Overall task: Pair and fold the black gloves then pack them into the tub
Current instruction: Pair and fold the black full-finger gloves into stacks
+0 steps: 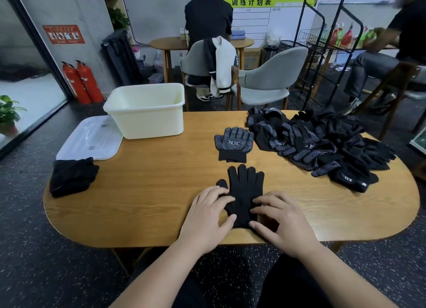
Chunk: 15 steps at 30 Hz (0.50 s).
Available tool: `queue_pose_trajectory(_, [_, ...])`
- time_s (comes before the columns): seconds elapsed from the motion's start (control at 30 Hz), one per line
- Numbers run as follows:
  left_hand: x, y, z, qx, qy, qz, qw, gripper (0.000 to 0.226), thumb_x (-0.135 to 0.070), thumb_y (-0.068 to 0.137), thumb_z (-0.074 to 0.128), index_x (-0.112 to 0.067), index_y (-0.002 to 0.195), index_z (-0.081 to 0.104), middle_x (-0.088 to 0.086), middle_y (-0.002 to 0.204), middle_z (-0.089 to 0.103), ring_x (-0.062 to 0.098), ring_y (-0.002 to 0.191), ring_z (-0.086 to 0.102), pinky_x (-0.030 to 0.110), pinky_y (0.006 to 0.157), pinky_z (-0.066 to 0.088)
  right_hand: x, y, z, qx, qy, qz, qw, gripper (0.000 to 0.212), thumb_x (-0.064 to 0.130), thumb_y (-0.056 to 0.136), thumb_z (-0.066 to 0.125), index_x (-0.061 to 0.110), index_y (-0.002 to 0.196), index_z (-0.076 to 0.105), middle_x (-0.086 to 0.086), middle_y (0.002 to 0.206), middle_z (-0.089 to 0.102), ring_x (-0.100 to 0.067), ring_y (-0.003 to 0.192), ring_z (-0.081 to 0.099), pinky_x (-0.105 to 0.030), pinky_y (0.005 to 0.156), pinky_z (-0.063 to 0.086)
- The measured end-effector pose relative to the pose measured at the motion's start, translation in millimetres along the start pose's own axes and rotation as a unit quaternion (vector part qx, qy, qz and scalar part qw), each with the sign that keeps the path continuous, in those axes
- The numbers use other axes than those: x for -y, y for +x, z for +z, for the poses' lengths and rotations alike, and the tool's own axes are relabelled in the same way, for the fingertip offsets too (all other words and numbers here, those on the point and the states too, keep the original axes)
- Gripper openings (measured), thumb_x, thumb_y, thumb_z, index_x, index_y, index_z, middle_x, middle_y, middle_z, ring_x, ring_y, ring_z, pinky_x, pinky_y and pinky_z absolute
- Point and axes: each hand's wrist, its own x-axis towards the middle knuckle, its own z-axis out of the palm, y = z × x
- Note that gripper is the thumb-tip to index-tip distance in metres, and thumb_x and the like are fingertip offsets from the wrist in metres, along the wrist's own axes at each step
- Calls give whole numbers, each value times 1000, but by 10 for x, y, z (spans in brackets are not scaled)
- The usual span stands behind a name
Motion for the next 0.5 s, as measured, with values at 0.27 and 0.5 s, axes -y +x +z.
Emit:
queue_pose_trajectory(0.27, [8, -17, -5, -23, -14, 14, 1000, 26, -54, 102, 54, -39, 118, 69, -29, 124, 50, 0, 132, 36, 33, 116, 32, -37, 9, 62, -11, 13, -17, 1000, 32, 63, 90, 75, 36, 106, 81, 27, 119, 66, -9, 120, 54, -36, 96, 51])
queue_pose_trajectory(0.5, [14, -26, 16, -27, -18, 28, 999, 26, -41, 104, 50, -37, 120, 70, -28, 125, 52, 1, 132, 38, 32, 114, 33, -36, 16, 70, -20, 21, 1, 1000, 22, 50, 94, 75, 30, 101, 79, 25, 115, 68, -10, 114, 55, -35, 94, 52])
